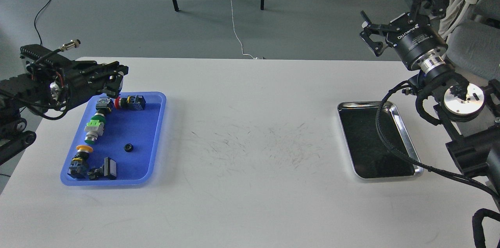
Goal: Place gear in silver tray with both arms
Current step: 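Lift the black gear out of the blue tray with the left gripper, then carry the gear to the table center and lower it, then release the gear on the table and withdraw the left arm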
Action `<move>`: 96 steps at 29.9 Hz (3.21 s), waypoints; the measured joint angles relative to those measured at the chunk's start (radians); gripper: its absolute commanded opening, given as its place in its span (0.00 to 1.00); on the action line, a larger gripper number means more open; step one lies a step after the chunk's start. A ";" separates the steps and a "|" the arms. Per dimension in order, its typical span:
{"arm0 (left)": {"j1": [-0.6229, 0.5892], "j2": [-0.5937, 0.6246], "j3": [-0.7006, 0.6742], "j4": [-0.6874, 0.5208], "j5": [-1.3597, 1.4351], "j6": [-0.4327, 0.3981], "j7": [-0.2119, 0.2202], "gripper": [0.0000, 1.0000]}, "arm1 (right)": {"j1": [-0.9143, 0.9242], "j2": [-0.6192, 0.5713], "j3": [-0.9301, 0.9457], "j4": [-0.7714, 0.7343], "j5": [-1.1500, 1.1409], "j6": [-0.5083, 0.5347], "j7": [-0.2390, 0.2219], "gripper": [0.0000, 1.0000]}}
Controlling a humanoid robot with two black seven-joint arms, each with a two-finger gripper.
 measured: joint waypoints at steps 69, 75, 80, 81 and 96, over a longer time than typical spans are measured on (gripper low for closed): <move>0.106 -0.893 0.199 0.254 0.048 0.040 0.195 0.34 | -0.060 -0.032 0.000 -0.006 0.000 0.000 -0.001 0.99; 0.139 -0.893 0.199 0.254 0.045 0.062 0.187 0.46 | -0.065 -0.027 -0.001 -0.012 0.000 0.000 -0.001 0.99; 0.141 -0.893 0.199 0.254 0.034 0.098 0.184 0.63 | -0.066 -0.023 0.001 -0.014 0.000 0.000 0.000 0.99; 0.141 -0.893 0.199 0.253 0.026 0.107 0.183 0.68 | -0.066 -0.022 0.004 -0.015 0.000 0.000 0.000 0.99; -0.087 -0.893 -0.019 0.195 -0.530 0.124 0.204 0.97 | -0.017 -0.023 -0.029 -0.074 -0.001 0.002 -0.004 0.99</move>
